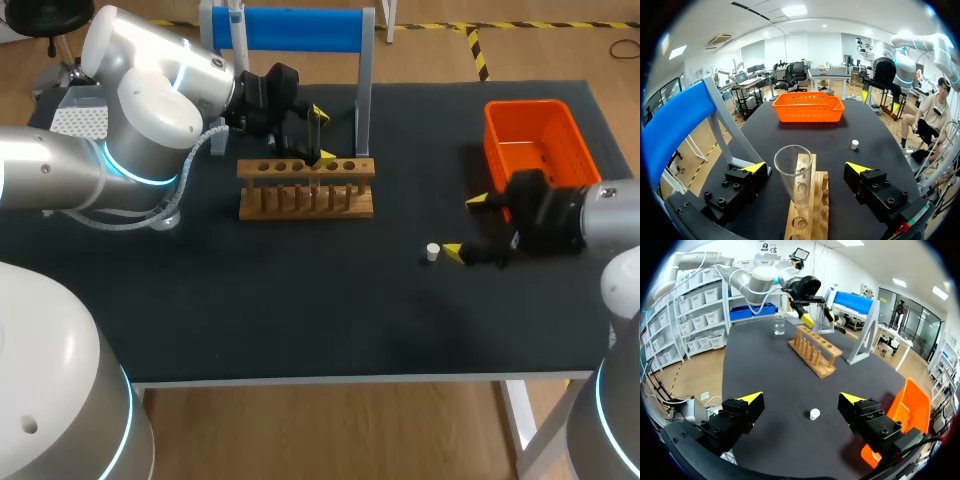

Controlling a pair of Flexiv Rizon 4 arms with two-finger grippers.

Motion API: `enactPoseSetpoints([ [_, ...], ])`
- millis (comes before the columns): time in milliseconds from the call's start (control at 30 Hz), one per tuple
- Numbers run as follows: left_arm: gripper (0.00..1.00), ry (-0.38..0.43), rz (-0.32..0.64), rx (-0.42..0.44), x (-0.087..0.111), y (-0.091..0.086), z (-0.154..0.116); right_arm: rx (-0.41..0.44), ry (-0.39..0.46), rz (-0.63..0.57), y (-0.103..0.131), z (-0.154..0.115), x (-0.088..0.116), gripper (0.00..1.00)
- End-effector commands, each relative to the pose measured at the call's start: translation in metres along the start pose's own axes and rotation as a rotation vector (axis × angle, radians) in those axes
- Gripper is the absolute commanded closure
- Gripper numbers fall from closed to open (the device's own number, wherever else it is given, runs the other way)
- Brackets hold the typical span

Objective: Invert the test tube, pick up the pipette, mount the tip to pipette, aspirate from beaker and dispense into the tube, eject the tip, return the pipette, and cap with the stopper.

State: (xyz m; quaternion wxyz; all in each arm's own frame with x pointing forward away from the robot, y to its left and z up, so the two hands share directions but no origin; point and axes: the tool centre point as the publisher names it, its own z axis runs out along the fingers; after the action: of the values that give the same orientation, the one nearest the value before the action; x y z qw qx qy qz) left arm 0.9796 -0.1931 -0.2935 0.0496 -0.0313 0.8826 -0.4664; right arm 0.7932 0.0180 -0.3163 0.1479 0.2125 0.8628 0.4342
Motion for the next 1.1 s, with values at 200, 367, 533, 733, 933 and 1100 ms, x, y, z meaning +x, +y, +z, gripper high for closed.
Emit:
enactPoseSetpoints([
  [200,0.0,0.004,-0.001,-0.003,-0.001,0.0,0.0,0.028,-0.028,0.039,-0.021,0.018,0.008,0.0],
  [367,0.0,0.004,-0.001,-0.003,-0.001,0.0,0.0,0.044,-0.03,0.046,-0.032,0.027,0.011,0.0],
  [533,0.0,0.004,-0.001,-0.003,-0.001,0.0,0.0,0.056,-0.034,0.056,-0.039,0.033,0.01,0.11],
  [733,0.0,0.004,-0.001,-0.003,-0.001,0.0,0.0,0.081,-0.04,0.073,-0.05,0.039,0.005,0.08],
  [933,0.0,0.004,-0.001,-0.003,-0.001,0.0,0.0,0.094,-0.042,0.083,-0.056,0.046,0.002,0.08],
  [1100,0.0,0.004,-0.001,-0.003,-0.001,0.0,0.0,0.103,-0.044,0.088,-0.059,0.054,-0.001,0.1],
])
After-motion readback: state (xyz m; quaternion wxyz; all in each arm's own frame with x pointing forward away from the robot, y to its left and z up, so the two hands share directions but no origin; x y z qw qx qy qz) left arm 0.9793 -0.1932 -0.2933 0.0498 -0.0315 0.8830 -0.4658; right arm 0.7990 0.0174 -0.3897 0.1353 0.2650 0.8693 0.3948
